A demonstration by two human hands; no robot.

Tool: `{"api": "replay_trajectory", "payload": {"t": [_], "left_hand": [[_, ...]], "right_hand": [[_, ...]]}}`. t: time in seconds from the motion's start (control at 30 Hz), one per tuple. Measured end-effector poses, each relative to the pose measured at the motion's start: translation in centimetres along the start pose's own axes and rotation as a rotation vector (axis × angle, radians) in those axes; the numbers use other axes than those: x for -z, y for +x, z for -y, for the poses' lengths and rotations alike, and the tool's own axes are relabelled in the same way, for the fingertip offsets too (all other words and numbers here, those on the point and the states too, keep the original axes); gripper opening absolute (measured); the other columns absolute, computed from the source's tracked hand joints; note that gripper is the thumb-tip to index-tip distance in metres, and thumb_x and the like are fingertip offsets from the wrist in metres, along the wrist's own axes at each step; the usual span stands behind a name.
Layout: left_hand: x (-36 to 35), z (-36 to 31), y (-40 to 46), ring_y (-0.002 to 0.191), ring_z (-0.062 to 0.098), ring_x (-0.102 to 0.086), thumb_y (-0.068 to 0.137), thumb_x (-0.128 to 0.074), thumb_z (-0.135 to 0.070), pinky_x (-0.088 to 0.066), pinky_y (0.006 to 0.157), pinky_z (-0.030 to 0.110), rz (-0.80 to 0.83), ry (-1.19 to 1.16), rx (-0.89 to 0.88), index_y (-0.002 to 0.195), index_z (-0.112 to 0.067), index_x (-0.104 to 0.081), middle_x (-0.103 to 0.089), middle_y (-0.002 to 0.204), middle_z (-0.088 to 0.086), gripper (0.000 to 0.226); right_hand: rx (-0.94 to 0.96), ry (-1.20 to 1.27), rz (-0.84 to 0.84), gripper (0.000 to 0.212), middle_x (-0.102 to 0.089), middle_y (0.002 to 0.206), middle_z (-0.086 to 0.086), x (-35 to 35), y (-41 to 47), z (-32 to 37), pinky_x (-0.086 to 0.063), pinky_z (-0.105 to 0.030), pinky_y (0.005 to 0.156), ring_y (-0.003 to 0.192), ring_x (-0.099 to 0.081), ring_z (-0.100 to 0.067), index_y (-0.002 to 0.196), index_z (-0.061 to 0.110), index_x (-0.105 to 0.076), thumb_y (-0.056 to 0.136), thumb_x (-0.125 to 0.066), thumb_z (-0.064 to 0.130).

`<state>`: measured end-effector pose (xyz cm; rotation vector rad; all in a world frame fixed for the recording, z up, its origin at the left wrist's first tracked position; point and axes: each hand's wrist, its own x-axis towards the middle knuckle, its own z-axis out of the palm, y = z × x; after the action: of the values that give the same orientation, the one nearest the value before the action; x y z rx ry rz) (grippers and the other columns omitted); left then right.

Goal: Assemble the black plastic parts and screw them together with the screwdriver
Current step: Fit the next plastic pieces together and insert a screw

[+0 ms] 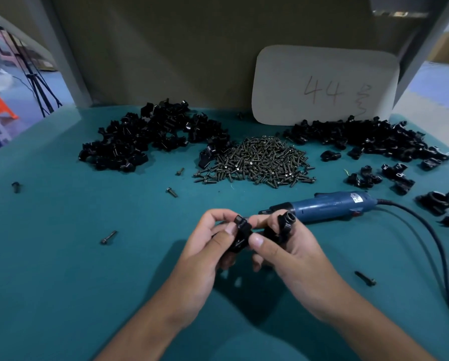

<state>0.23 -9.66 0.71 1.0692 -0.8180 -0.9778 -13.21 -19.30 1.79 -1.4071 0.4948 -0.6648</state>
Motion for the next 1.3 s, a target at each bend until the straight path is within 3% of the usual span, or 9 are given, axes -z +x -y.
{"api": "replay_trajectory", "payload": {"t": [0.1,0.23,0.37,0.5,0.7,0.83,0.97,1.1,1.3], "left_hand": [[0.3,0.2,-0.1,0.068,0.005,-0.050,0.080,-0.065,-0.044,-0.042,0.064,0.018,0.002,0.030,-0.084,0.100,-0.035,-0.063,-0.063,0.084,-0.007,0.021],[0.2,0.6,-0.2,0.082,0.011,-0.068,0.084,-0.073,-0.023,-0.055,0.075,0.023,0.028,0.071,-0.216,0.117,-0.025,-0.058,-0.071,0.095,-0.005,0.036],[-0.2,0.6,-0.4,0.077,0.018,-0.072,0.080,-0.082,-0.039,-0.061,0.073,0.037,-0.050,0.167,-0.256,0.113,-0.031,-0.065,-0.073,0.090,0.000,0.039],[0.0,0.5,-0.1,0.074,0.010,-0.069,0.068,-0.085,-0.058,-0.057,0.065,0.024,-0.164,0.229,-0.264,0.095,-0.033,-0.067,-0.073,0.084,-0.005,0.041],[0.5,0.9,0.0,0.068,0.047,-0.055,0.076,-0.068,-0.076,-0.049,0.063,0.069,-0.175,0.276,-0.252,0.082,-0.022,-0.061,-0.057,0.074,0.019,0.055],[0.5,1.1,-0.3,0.064,0.028,-0.056,0.092,-0.048,-0.074,-0.054,0.061,0.044,-0.113,0.403,-0.259,0.088,-0.023,-0.061,-0.060,0.071,0.001,0.053],[0.2,1.2,-0.7,0.070,0.039,-0.049,0.101,-0.039,-0.051,-0.045,0.064,0.055,-0.019,0.394,-0.245,0.094,-0.007,-0.057,-0.055,0.077,0.020,0.048],[0.0,0.9,-0.9,0.065,0.013,-0.048,0.102,-0.037,-0.044,-0.041,0.060,0.030,0.018,0.397,-0.255,0.094,-0.008,-0.060,-0.058,0.073,-0.003,0.044],[0.1,1.1,-0.9,0.063,0.027,-0.045,0.103,-0.037,-0.048,-0.038,0.060,0.048,0.002,0.405,-0.254,0.091,-0.003,-0.057,-0.051,0.070,0.012,0.051]], "right_hand": [[-0.027,0.087,0.021,0.039,-0.068,0.113,-0.019,0.0,0.2,0.4,-0.054,-0.028,0.067,0.092,-0.069,-0.024,0.108,-0.009,-0.051,0.086,-0.069,0.016],[-0.084,0.321,0.036,0.013,-0.070,0.101,-0.014,-0.1,0.3,0.4,-0.054,-0.027,0.062,0.079,-0.069,-0.017,0.089,0.009,-0.054,0.085,-0.066,0.007],[-0.147,0.419,0.090,0.032,-0.071,0.086,-0.006,-0.2,0.1,0.5,-0.055,-0.028,0.062,0.075,-0.068,-0.016,0.090,0.010,-0.047,0.076,-0.075,0.018],[-0.165,0.388,0.103,0.014,-0.069,0.092,-0.008,-0.2,0.0,0.7,-0.056,-0.028,0.063,0.079,-0.069,-0.016,0.085,0.014,-0.067,0.077,-0.076,0.020],[-0.150,0.347,0.177,0.023,-0.066,0.087,-0.003,-0.4,-0.5,1.0,-0.056,-0.030,0.066,0.077,-0.068,-0.021,0.087,0.015,-0.060,0.074,-0.079,0.018],[-0.121,0.258,0.147,0.019,-0.067,0.085,0.001,-0.4,-0.4,1.0,-0.055,-0.029,0.065,0.076,-0.066,-0.015,0.086,0.021,-0.065,0.074,-0.079,0.025],[-0.079,0.232,0.086,0.012,-0.069,0.086,-0.002,-0.6,0.0,0.9,-0.055,-0.028,0.061,0.077,-0.066,-0.015,0.068,0.034,-0.066,0.074,-0.076,0.036],[-0.078,0.253,0.033,0.016,-0.070,0.079,0.000,-0.4,0.2,0.6,-0.052,-0.026,0.055,0.065,-0.063,-0.013,0.061,0.037,-0.064,0.069,-0.078,0.038],[-0.099,0.289,0.033,0.030,-0.065,0.079,-0.011,-0.1,0.2,0.2,-0.052,-0.027,0.054,0.064,-0.061,-0.016,0.078,0.017,-0.051,0.079,-0.079,0.029]]}}
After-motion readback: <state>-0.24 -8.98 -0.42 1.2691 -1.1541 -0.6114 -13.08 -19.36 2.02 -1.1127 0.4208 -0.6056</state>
